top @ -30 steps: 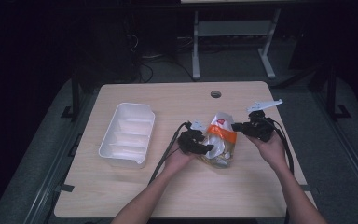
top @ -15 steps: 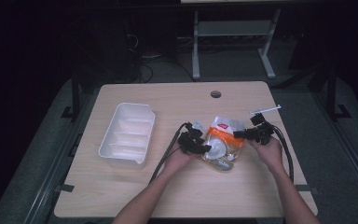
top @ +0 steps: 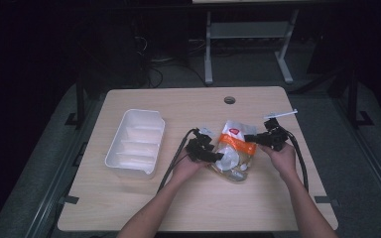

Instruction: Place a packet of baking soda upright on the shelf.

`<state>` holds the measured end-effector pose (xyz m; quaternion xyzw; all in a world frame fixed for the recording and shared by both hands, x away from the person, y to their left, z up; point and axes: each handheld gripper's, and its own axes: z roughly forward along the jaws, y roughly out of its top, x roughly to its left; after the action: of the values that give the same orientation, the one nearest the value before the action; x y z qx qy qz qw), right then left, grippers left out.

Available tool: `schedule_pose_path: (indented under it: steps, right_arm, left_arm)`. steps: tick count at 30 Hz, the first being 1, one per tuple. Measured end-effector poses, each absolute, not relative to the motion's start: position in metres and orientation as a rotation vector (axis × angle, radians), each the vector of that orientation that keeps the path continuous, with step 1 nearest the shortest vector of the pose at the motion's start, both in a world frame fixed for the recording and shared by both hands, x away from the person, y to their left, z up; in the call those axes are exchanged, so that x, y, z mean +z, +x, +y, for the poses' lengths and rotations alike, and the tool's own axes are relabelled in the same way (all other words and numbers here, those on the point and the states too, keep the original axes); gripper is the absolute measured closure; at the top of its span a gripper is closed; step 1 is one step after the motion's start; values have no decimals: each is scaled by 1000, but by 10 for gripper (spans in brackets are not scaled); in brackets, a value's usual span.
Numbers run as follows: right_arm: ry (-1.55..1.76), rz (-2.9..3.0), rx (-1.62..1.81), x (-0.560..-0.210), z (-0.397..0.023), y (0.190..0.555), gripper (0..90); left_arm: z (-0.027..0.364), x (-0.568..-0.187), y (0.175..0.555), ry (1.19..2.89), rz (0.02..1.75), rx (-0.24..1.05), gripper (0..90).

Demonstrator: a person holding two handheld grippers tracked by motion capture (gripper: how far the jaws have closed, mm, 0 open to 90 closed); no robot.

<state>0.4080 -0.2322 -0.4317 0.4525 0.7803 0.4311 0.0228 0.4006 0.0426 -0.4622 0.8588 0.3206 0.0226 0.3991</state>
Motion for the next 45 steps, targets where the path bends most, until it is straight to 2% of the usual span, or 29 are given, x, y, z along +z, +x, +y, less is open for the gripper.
schedule_pose_path:
  steps: [2,5,8,9,11,13,14,15,17,21,22,23,29,33,35,36,37,40,41,43,44,45]
  right_arm:
    - [1274,2440,1373,-420,-227,400,894]
    - [1192,2449,1430,-412,-227,394,894]
    - [1054,2467,1526,-397,-225,385,895]
    - [963,2474,1552,-385,-223,378,895]
    - [928,2479,1562,-380,-221,376,894]
    - [868,2481,1584,-374,-218,371,894]
    - [850,2485,1597,-372,-217,370,894]
    - [844,2487,1594,-372,-216,368,893]
    - [848,2485,1586,-372,-217,368,893]
    - [909,2482,1519,-379,-223,370,878]
    - [909,2482,1519,-379,-223,370,878]
    - [914,2501,1473,-382,-222,371,832]
    - [910,2544,1420,-395,-216,373,730]
    - [926,2565,1459,-402,-212,375,727]
    - [901,2595,1467,-404,-208,376,842]
    - [901,2595,1467,-404,-208,376,842]
    - [900,2595,1469,-404,-207,376,885]
    - [901,2597,1488,-401,-207,375,892]
    - [900,2592,1501,-399,-208,373,893]
    - [901,2590,1516,-397,-209,372,894]
    - [897,2586,1528,-396,-209,371,894]
    - [884,2577,1531,-391,-211,368,895]
  left_arm:
    - [50,-457,402,2090,814,19,333]
    - [55,-454,405,2033,820,-33,267]
    - [60,-452,407,1966,806,-98,257]
    - [64,-451,409,1904,784,-187,238]
    - [66,-451,409,1876,767,-224,251]
    - [68,-451,409,1835,724,-292,332]
    - [68,-450,408,1820,703,-318,405]
    - [68,-449,407,1814,680,-329,592]
    - [67,-447,405,1823,676,-315,619]
    - [70,-446,404,1840,665,-315,786]
    - [70,-445,403,1851,663,-303,786]
    - [70,-445,403,1859,661,-294,797]
    - [71,-444,401,1880,637,-297,802]
    - [72,-442,400,1891,619,-299,803]
    - [73,-441,399,1899,612,-296,806]
    - [74,-440,398,1899,612,-292,806]
    - [75,-440,398,1902,608,-289,810]
    - [75,-438,395,1908,614,-267,797]
    - [75,-437,393,1912,621,-247,724]
    - [76,-434,390,1927,623,-210,646]
    - [76,-432,388,1938,628,-189,646]
    - [77,-429,384,1960,629,-143,568]
